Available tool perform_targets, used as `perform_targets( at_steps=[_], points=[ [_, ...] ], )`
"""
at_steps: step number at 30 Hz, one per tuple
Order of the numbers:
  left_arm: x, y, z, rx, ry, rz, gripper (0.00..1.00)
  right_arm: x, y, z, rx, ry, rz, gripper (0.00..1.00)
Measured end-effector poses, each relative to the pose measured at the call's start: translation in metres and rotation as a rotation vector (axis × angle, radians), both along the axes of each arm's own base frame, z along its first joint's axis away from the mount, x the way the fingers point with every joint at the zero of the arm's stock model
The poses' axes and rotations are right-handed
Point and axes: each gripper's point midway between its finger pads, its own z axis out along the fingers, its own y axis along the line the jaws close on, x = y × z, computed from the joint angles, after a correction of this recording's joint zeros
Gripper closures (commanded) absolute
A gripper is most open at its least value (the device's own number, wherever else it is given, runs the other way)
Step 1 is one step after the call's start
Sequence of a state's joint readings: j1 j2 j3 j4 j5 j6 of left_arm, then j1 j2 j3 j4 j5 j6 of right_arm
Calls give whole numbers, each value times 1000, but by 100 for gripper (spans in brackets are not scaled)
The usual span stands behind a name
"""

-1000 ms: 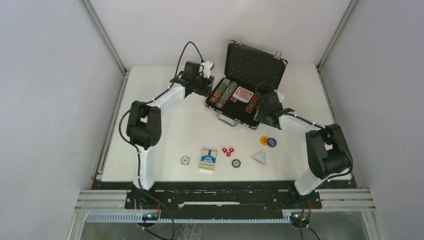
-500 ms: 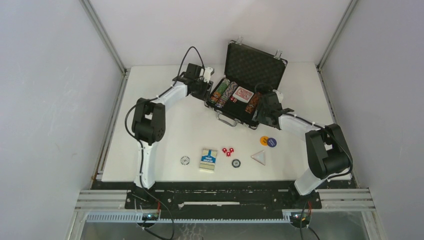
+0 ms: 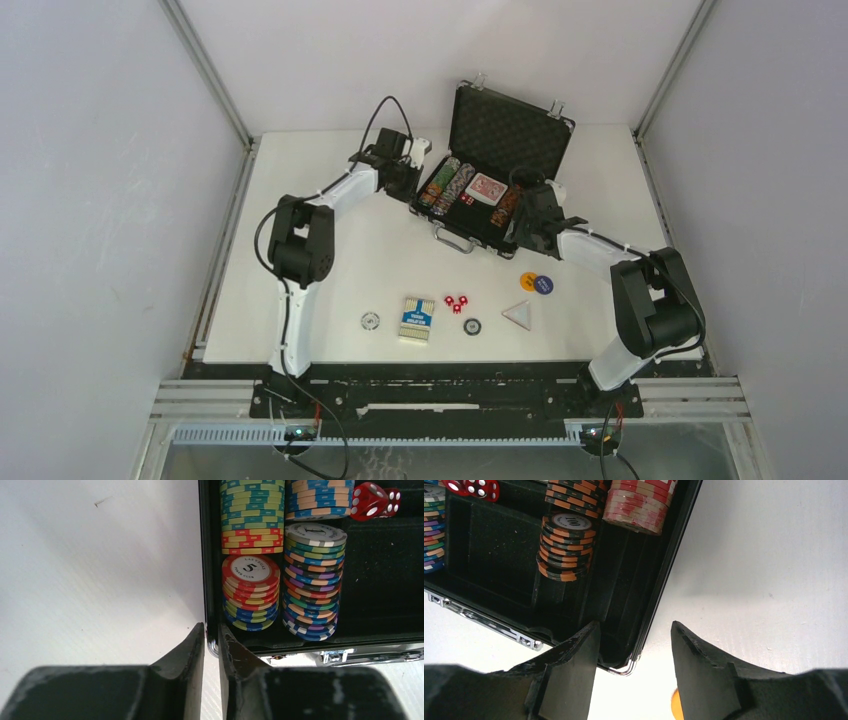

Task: Pack up texas hold em set

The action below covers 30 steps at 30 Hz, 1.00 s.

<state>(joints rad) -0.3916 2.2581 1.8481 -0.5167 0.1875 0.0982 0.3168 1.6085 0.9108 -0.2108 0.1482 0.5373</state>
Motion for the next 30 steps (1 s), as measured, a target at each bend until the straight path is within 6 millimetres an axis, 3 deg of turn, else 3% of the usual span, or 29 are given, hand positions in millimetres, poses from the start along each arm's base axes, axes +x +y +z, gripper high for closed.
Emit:
perform_targets(
  at_steps=[3,9,16,30],
  points=[
    [-2,0,-1,6,5,-4,99,-1,0,-1,0,2,1,37],
    [-3,0,-2,3,7,-9,100,-7,-2,-5,-3,10,1,37],
    [-7,1,-3,-31,-12,29,100,-11,-2,6,6,-18,3,37],
    [-76,16,-5,-163,14,233,100,-19,1,23,18,-63,17,37]
  ],
)
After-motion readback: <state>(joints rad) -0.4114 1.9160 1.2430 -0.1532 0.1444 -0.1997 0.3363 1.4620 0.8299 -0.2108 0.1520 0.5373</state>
